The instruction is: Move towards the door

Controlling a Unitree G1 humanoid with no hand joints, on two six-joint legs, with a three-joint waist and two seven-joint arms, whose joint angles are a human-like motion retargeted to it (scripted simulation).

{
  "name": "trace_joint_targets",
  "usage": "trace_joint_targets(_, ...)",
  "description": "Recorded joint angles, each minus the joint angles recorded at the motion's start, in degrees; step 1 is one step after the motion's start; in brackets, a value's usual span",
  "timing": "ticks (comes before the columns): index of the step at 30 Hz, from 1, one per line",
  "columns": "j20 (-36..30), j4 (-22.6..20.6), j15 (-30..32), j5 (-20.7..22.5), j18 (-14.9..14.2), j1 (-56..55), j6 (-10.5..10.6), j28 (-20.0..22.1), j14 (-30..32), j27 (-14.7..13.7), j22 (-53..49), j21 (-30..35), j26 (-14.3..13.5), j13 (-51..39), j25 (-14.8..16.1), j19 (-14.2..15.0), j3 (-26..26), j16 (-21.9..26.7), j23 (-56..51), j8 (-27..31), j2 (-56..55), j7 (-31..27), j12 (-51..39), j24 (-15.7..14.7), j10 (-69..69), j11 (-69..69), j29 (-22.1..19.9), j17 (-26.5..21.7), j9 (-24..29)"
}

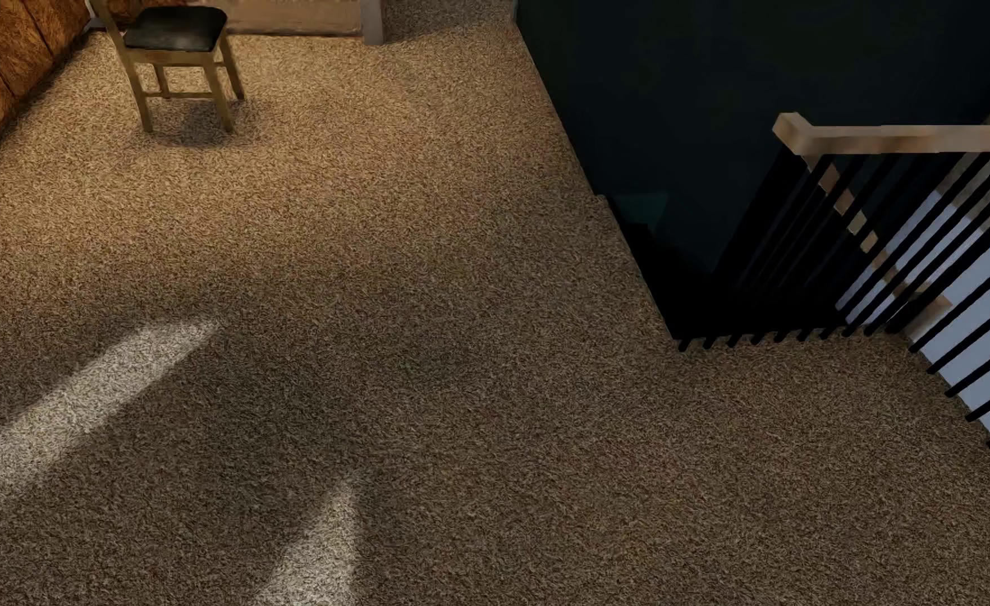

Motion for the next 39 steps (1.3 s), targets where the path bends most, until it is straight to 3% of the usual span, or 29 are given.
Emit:
trace_joint_targets(1,4.5,-0.4,4.1,0.0,0.0,2.4,0.4,0.0,-1.2,0.0,-4.2,-1.6,0.0,-1.1,0.0,0.0,-1.1,0.2,-0.4,0.0,-0.6,0.0,-0.7,0.0,0.2,-9.7,0.0,0.0,1.3)
trace_joint_targets(2,7.3,-0.9,3.6,-0.1,0.0,5.5,0.7,0.0,-2.5,0.0,-7.6,-3.9,0.0,-2.2,0.0,0.0,-1.8,0.6,-1.3,0.0,0.1,0.0,-1.5,0.0,-0.1,-19.2,0.0,-0.2,2.7)
trace_joint_targets(3,8.9,-1.6,-2.9,-0.2,0.0,8.5,1.2,0.0,-3.8,0.0,-10.2,-7.0,0.0,-3.3,0.0,0.0,-2.0,0.9,-2.8,0.0,0.9,0.0,-2.2,0.0,-0.5,-27.3,0.0,-0.7,3.7)
trace_joint_targets(4,9.6,-1.8,-13.6,-0.6,0.0,11.0,2.0,0.0,-4.8,0.0,-11.8,-10.5,0.0,-4.2,0.0,0.0,-2.2,1.1,-4.6,0.0,1.4,0.0,-2.5,0.0,-0.5,-32.0,0.0,-1.3,4.2)
trace_joint_targets(5,9.5,-2.5,-18.9,-1.7,0.0,12.6,2.2,0.0,-5.2,0.0,-12.3,-13.5,0.0,-5.3,0.0,0.0,-2.4,1.1,-6.0,0.0,0.5,0.0,-2.5,0.0,-0.2,-32.1,0.0,-1.9,4.1)
trace_joint_targets(6,8.8,-2.1,-15.5,-1.3,0.0,14.3,2.9,0.0,-4.9,0.0,-11.3,-15.5,0.0,-6.8,0.0,0.0,-2.6,0.9,-6.7,0.0,-1.2,0.0,-2.2,0.0,0.4,-32.0,0.0,-2.3,3.9)
trace_joint_targets(8,2.7,0.3,-6.8,-0.1,0.0,15.8,4.1,0.0,-0.3,0.0,-4.7,-18.0,0.0,-9.1,0.0,0.0,-4.7,0.6,-6.6,0.0,-1.5,0.0,-1.2,0.0,2.3,-30.0,0.0,-2.3,1.4)
trace_joint_targets(9,-3.9,2.3,-4.8,1.2,0.0,14.0,5.0,0.0,5.0,0.0,1.3,-17.8,0.0,-9.9,0.0,0.0,-4.5,0.2,-5.7,0.0,-1.9,0.0,-1.5,0.0,6.7,-28.3,0.0,-2.2,-0.3)
trace_joint_targets(11,-18.2,7.5,-9.5,2.7,0.0,3.6,6.2,0.0,18.5,0.0,11.5,-14.6,0.0,-11.9,0.0,0.0,-3.5,-1.1,-4.1,0.0,3.2,0.0,-1.7,0.0,25.2,-27.7,0.0,-2.5,-1.4)
trace_joint_targets(12,-22.9,9.3,-12.2,4.4,0.0,-6.2,6.7,0.0,18.0,0.0,12.6,-12.5,0.0,-14.1,0.0,0.0,-1.9,-1.3,-3.0,0.0,4.2,0.0,-1.8,0.0,36.0,-28.7,0.0,-2.3,-2.8)
trace_joint_targets(14,-20.9,8.0,-20.1,3.3,0.0,-12.1,4.7,0.0,7.0,0.0,9.7,-13.3,0.0,-14.0,0.0,0.0,3.8,-1.7,-3.9,0.0,16.2,0.0,2.3,0.0,46.4,-31.3,0.0,-2.6,0.7)
trace_joint_targets(17,-15.6,4.1,-31.5,-0.2,0.0,-19.2,2.4,0.0,-0.6,0.0,7.0,-16.5,0.0,-11.2,0.0,0.0,8.8,-3.3,-7.7,0.0,29.5,0.0,7.9,0.0,32.8,-32.2,0.0,-4.3,3.3)
trace_joint_targets(21,-19.6,1.9,-35.4,-0.2,0.0,-19.1,2.4,0.0,8.7,0.0,7.2,-15.2,0.0,-10.6,0.0,0.0,9.1,-3.5,-7.1,0.0,39.5,0.0,7.2,0.0,-1.7,-31.8,0.0,-4.5,4.6)
trace_joint_targets(24,-16.6,1.9,-31.0,-2.1,0.0,-21.2,1.1,0.0,10.1,0.0,7.0,-12.2,0.0,-6.8,0.0,0.0,10.2,-2.3,-5.9,0.0,46.4,0.0,6.8,0.0,5.4,-33.0,0.0,-3.2,4.0)
trace_joint_targets(26,-15.2,1.1,-14.1,-5.0,0.0,-18.8,-1.3,0.0,7.5,0.0,8.5,-10.5,0.0,-3.6,0.0,0.0,11.9,-0.6,-4.7,0.0,43.3,0.0,5.6,0.0,9.8,-27.7,0.0,-0.6,2.6)
trace_joint_targets(27,-14.0,0.7,-6.1,-6.2,0.0,-16.2,-2.5,0.0,4.2,0.0,9.1,-9.1,0.0,-2.4,0.0,0.0,12.4,0.0,-6.2,0.0,36.0,0.0,4.3,0.0,9.7,-17.6,0.0,-0.4,1.8)
trace_joint_targets(28,-12.8,0.1,-3.0,-5.7,0.0,-14.9,-3.0,0.0,1.7,0.0,9.3,-8.1,0.0,-2.1,0.0,0.0,11.0,0.4,-8.3,0.0,26.9,0.0,2.6,0.0,8.8,-5.5,0.0,-0.8,0.5)
trace_joint_targets(30,-8.8,-0.9,-7.1,-3.9,0.0,-9.8,-2.2,0.0,-0.2,0.0,7.5,-7.8,0.0,-1.6,0.0,0.0,5.0,1.1,-9.8,0.0,13.1,0.0,0.0,0.0,5.4,10.4,0.0,-1.1,-0.5)
trace_joint_targets(31,-5.3,-1.0,-7.7,-2.4,0.0,-6.7,-1.1,0.0,-0.5,0.0,5.1,-7.8,0.0,-1.4,0.0,0.0,2.6,1.3,-8.9,0.0,7.6,0.0,-0.9,0.0,3.3,11.5,0.0,-1.1,-0.8)
trace_joint_targets(33,2.6,-1.2,-3.4,-0.3,0.0,1.1,0.9,0.0,-1.1,0.0,-2.0,-6.8,0.0,-1.1,0.0,0.0,0.0,1.7,-7.2,0.0,1.0,0.0,-1.4,0.0,-0.1,-0.4,0.0,-1.3,-0.1)
trace_joint_targets(35,7.8,-2.6,0.3,0.2,0.0,7.1,1.2,0.0,-3.4,0.0,-7.8,-6.5,0.0,-1.3,0.0,0.0,-1.8,2.2,-6.4,0.0,1.1,0.0,-1.8,0.0,-0.7,-21.8,0.0,-1.6,1.8)
trace_joint_targets(36,8.8,-3.8,-6.8,-0.2,0.0,9.8,1.0,0.0,-4.5,0.0,-9.3,-6.9,0.0,-1.3,0.0,0.0,-2.1,2.3,-6.1,0.0,1.6,0.0,-1.8,0.0,-1.3,-30.7,0.0,-1.7,2.1)
trace_joint_targets(37,8.7,-4.5,-18.0,-0.7,0.0,12.3,1.2,0.0,-5.3,0.0,-9.9,-7.4,0.0,-1.2,0.0,0.0,-2.3,2.1,-6.0,0.0,1.6,0.0,-1.7,0.0,-1.4,-33.1,0.0,-1.9,2.1)
trace_joint_targets(38,8.0,-4.7,-18.5,-0.9,0.0,14.1,1.7,0.0,-5.7,0.0,-9.6,-7.7,0.0,-1.7,0.0,0.0,-1.8,1.6,-5.8,0.0,-1.0,0.0,-1.3,0.0,-1.0,-33.0,0.0,-2.3,2.0)
trace_joint_targets(39,6.6,-4.0,-12.7,-0.5,0.0,15.6,2.5,0.0,-5.0,0.0,-8.3,-7.2,0.0,-2.9,0.0,0.0,-2.1,0.8,-4.9,0.0,-2.5,0.0,-0.5,0.0,-0.2,-31.9,0.0,-2.5,1.7)
